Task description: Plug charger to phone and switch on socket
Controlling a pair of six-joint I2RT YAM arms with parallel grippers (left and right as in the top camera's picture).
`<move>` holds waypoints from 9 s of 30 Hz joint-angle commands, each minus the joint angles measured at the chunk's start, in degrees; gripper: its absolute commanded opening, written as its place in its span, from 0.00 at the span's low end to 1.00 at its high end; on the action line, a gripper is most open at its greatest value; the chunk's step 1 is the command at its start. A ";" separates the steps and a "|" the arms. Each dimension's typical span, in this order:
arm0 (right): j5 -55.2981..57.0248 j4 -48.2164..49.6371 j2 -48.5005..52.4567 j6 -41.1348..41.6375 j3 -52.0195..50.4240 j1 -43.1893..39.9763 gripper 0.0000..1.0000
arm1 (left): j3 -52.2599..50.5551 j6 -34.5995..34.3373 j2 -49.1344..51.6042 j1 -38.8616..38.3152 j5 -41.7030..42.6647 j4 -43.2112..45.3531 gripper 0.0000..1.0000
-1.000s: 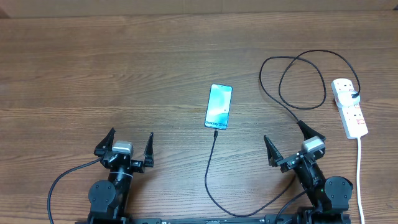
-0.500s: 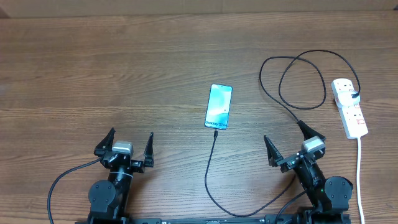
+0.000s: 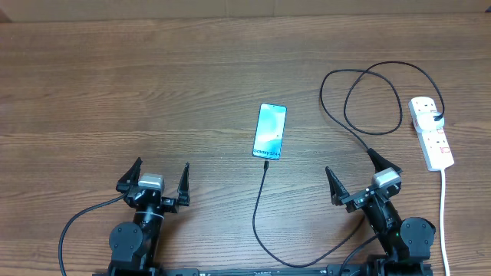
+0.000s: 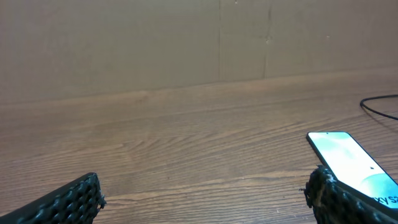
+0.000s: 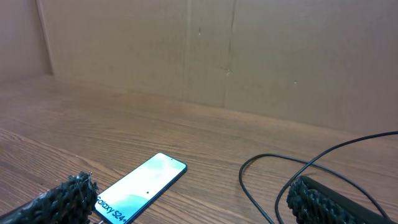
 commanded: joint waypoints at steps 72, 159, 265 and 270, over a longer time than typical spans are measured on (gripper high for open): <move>0.50 0.37 -0.50 0.24 -0.52 0.28 1.00 | 3.78 -7.58 -0.26 0.52 6.27 3.72 1.00; 0.50 0.37 -0.50 0.22 -0.52 0.26 1.00 | 93.46 -27.36 119.19 -30.05 -3.58 -41.92 1.00; 0.50 0.37 -0.50 0.24 -0.52 0.26 1.00 | 93.35 -20.90 129.92 -14.82 -2.45 -61.81 0.90; 0.50 0.37 -0.50 0.22 -0.52 0.26 1.00 | 93.35 -20.85 129.92 -14.82 -2.29 -61.83 1.00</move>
